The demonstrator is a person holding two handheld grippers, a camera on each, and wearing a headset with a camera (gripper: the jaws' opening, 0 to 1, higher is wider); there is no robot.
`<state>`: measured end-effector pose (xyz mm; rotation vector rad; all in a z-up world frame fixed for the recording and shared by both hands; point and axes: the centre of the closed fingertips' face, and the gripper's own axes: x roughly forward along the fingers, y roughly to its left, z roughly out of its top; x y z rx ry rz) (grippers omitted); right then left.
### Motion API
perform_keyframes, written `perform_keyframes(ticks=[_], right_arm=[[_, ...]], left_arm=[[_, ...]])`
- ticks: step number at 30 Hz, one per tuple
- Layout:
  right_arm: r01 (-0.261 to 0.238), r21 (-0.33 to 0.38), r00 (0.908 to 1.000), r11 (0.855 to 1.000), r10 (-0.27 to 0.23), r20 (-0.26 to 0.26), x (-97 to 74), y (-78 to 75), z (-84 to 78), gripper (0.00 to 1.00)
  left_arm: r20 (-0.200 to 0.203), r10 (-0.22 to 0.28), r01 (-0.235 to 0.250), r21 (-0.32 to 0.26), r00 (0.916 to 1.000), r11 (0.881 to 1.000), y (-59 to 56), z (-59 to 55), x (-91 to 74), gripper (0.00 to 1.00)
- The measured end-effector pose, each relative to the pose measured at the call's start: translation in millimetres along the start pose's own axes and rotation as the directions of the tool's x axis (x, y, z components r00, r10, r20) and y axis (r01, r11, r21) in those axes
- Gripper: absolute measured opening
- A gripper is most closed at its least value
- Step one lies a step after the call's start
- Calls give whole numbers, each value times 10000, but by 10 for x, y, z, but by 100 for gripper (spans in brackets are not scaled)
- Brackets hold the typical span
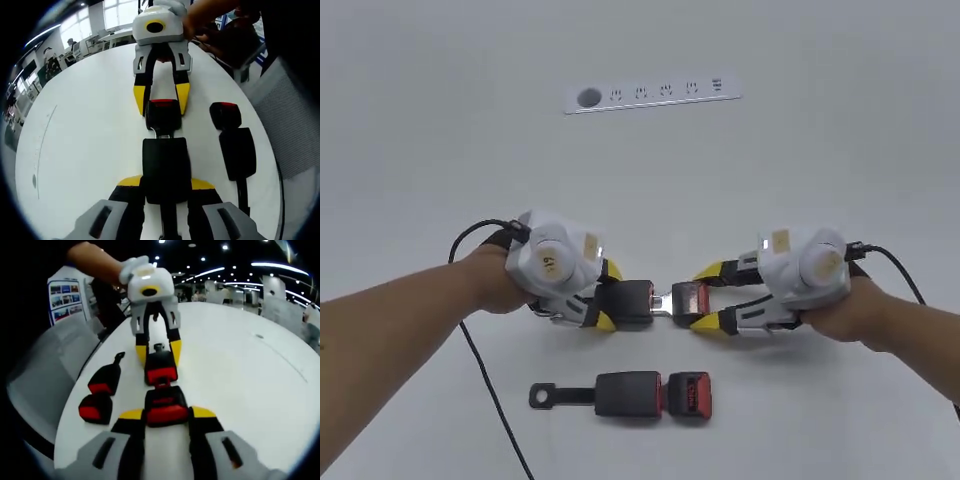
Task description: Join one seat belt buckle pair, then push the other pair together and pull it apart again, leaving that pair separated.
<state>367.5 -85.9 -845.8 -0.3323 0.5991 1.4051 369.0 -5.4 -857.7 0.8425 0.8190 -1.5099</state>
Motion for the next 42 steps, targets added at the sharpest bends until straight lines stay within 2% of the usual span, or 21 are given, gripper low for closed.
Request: perform_keyframes(ticks=[8,13,25,29,42], right_arm=[[129,127,9998,9998,-127,-138,40,18,12,33],[166,99,9994,9998,-163,-294,139,35,71,33],[491,477,9963,9977,-455,-729,165,20,76,33],[561,441,9944,9974,-518,-925,172,20,80,33],[612,425,9893,9972,-550,-1354,182,21,69,33]], left_arm=[[-51,31,-31,-47,10000,10000,1,21,-4,33],[-112,27,-27,-13,9999,10000,2,24,-3,32],[-53,84,-85,-163,10000,9998,5,33,0,32],[7,181,-180,-421,9998,9990,6,36,1,32],[65,271,-268,-502,9996,9984,21,39,16,32]])
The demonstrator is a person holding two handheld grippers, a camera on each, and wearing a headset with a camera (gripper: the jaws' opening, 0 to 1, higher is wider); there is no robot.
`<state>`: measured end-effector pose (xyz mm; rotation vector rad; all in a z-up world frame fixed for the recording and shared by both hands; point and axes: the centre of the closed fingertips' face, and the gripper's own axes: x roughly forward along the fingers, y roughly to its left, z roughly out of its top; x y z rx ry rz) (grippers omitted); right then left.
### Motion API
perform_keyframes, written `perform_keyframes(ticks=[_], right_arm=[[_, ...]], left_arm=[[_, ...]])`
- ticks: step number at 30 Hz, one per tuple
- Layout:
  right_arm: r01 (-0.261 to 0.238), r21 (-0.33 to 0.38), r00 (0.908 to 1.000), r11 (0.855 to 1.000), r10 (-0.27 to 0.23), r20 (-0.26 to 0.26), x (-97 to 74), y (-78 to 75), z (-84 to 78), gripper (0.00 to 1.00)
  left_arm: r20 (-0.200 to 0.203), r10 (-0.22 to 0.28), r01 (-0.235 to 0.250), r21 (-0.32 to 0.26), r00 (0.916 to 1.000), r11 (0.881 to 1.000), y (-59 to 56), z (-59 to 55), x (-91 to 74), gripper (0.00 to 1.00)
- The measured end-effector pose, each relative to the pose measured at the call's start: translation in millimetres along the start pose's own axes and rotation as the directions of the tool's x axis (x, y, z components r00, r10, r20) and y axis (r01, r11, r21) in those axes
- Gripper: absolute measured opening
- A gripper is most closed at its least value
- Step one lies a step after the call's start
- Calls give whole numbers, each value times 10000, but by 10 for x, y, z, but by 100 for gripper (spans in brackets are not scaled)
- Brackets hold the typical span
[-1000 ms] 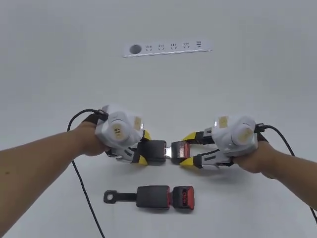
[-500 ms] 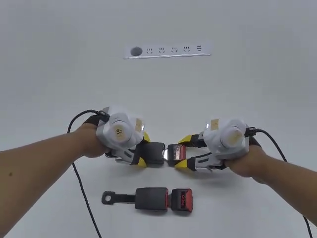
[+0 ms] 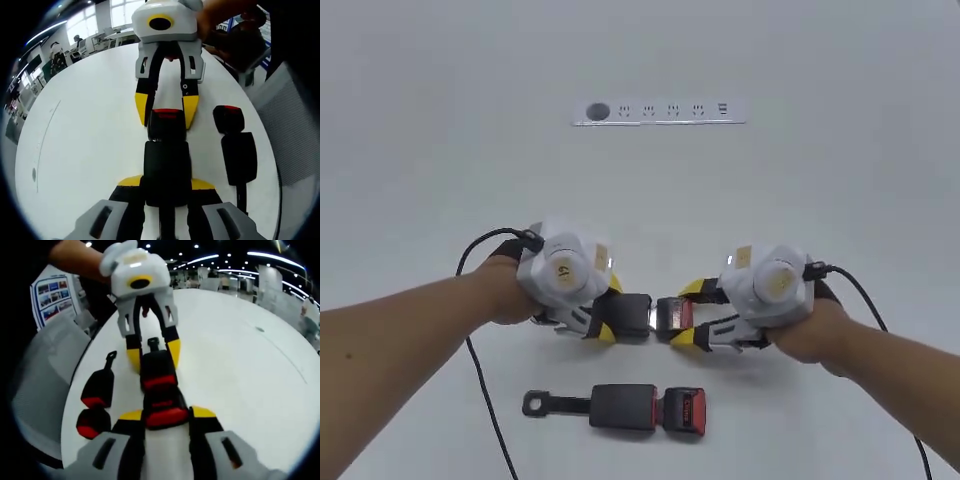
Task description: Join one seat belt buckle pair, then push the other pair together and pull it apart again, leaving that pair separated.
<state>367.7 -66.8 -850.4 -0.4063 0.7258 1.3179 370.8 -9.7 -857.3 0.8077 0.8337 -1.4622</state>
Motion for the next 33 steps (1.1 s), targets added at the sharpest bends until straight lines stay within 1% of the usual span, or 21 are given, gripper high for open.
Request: perform_keyframes(ticks=[7,12,17,21,26,33], right_arm=[[48,-65,9997,10000,-50,-219,3,2,-7,33],[52,-103,9992,9999,-56,-385,4,-2,-16,33],[86,-134,9988,9999,-92,-486,2,-2,-22,33],[-14,-274,9983,9996,-2,-588,3,-9,-21,33],[-156,-434,9963,9989,118,-857,10,-17,-12,33],[-28,-398,9962,9992,-7,-876,6,-19,-18,33]], left_arm=[[-32,19,-19,-41,10000,10000,-8,20,-3,32],[-15,26,-26,-73,10000,10000,0,10,4,32],[31,122,-121,-195,9999,9997,-5,18,4,32],[59,188,-186,-292,9998,9994,-18,27,-1,32],[46,219,-217,-341,9997,9992,-16,17,0,32],[48,249,-247,-399,9997,9989,-20,13,-6,32]])
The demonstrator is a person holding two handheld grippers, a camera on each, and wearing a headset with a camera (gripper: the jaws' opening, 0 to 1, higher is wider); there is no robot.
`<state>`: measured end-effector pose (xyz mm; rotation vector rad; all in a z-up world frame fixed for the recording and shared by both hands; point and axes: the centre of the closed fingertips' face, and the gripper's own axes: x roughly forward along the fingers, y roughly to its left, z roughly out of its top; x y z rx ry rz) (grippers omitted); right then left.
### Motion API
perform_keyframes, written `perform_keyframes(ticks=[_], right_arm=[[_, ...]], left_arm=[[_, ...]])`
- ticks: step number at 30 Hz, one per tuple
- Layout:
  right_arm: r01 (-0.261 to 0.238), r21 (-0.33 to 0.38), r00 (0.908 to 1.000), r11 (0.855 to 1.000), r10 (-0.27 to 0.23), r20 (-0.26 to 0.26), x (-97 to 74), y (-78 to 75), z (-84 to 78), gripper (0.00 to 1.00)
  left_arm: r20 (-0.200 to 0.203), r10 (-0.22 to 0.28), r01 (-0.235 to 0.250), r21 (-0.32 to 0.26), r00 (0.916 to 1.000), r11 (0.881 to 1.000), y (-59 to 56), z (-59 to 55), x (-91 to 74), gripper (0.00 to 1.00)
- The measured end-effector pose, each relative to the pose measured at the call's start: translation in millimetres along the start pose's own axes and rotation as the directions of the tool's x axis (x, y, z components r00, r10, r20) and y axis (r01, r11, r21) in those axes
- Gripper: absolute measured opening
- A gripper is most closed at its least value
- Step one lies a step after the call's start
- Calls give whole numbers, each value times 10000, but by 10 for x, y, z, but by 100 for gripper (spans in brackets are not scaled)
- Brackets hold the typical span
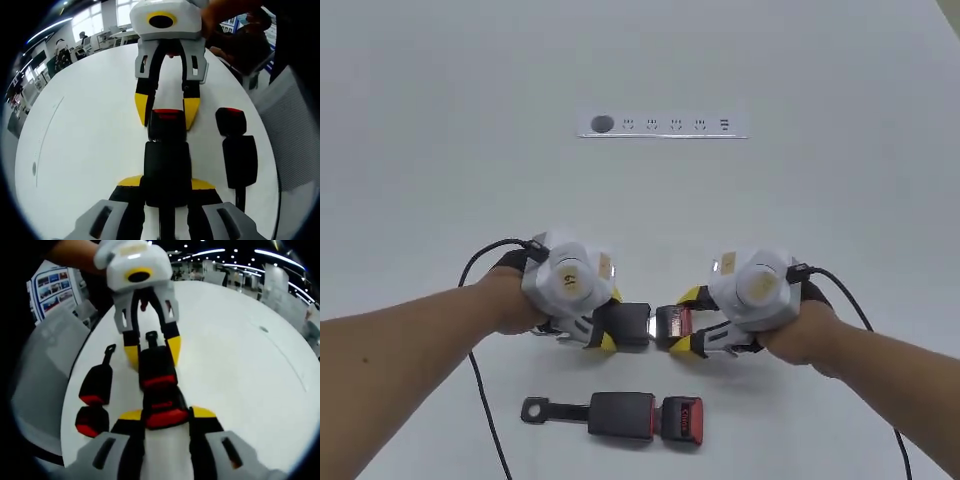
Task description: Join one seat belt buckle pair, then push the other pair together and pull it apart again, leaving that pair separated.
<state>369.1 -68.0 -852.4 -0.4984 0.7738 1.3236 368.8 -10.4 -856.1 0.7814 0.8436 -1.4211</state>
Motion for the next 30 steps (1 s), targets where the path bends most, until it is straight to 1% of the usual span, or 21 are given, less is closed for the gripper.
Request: perform_keyframes(ticks=[9,16,22,30], right_arm=[[126,-1,9999,9999,-126,-45,8,1,-1,34],[137,7,9999,9999,-137,-26,5,-3,-1,34],[154,-8,9999,9999,-154,-25,5,-14,-2,34],[196,-20,9998,9998,-196,-47,0,-17,-7,34]], left_arm=[[5,56,-56,-71,10000,10000,-2,-9,-2,33],[-10,79,-79,-84,10000,9999,-2,-13,-3,33],[14,152,-151,-209,9999,9997,-7,-5,-9,33],[-5,146,-146,-189,9999,9997,0,-4,-3,33]])
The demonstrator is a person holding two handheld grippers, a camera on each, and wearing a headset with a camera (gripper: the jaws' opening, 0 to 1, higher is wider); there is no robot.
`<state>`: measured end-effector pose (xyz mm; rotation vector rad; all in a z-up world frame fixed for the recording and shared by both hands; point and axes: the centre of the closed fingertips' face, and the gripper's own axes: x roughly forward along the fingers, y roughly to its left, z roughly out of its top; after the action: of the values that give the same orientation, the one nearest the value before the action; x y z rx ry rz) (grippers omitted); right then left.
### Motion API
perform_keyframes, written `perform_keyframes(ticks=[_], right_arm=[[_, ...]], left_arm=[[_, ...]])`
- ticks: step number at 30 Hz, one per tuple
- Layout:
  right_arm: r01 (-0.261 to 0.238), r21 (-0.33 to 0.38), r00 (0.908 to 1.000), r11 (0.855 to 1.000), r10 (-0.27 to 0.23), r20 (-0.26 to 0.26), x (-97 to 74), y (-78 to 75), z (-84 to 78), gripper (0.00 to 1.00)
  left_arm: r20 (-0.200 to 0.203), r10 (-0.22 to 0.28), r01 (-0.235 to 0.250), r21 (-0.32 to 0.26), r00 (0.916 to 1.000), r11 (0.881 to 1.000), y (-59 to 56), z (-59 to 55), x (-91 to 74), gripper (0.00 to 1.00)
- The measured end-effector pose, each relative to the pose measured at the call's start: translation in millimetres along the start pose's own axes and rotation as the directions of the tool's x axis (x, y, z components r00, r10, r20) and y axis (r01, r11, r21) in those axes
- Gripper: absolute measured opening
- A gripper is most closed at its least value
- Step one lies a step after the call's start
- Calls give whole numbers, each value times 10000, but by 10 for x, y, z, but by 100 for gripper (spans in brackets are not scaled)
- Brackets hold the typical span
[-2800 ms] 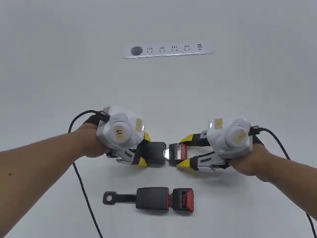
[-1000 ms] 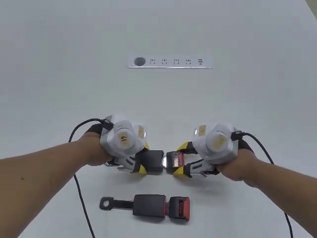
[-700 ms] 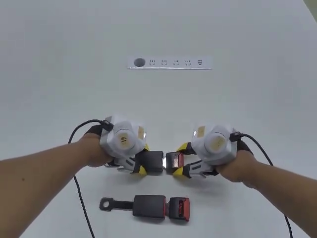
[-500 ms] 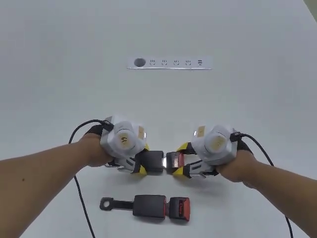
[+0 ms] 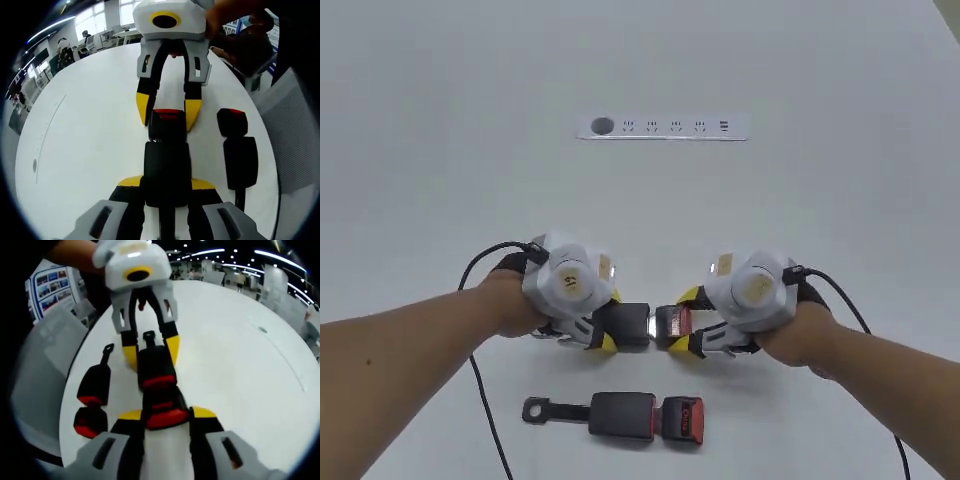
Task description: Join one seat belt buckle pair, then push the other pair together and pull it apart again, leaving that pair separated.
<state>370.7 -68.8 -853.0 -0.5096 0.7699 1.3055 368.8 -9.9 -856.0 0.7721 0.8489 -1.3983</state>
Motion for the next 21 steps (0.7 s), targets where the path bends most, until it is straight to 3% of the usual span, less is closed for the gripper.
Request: perform_keyframes(ticks=[21], right_arm=[[117,-72,9999,9999,-117,-12,12,-4,0,34]], left_arm=[[-57,-13,14,46,10000,10000,9,-10,9,33]])
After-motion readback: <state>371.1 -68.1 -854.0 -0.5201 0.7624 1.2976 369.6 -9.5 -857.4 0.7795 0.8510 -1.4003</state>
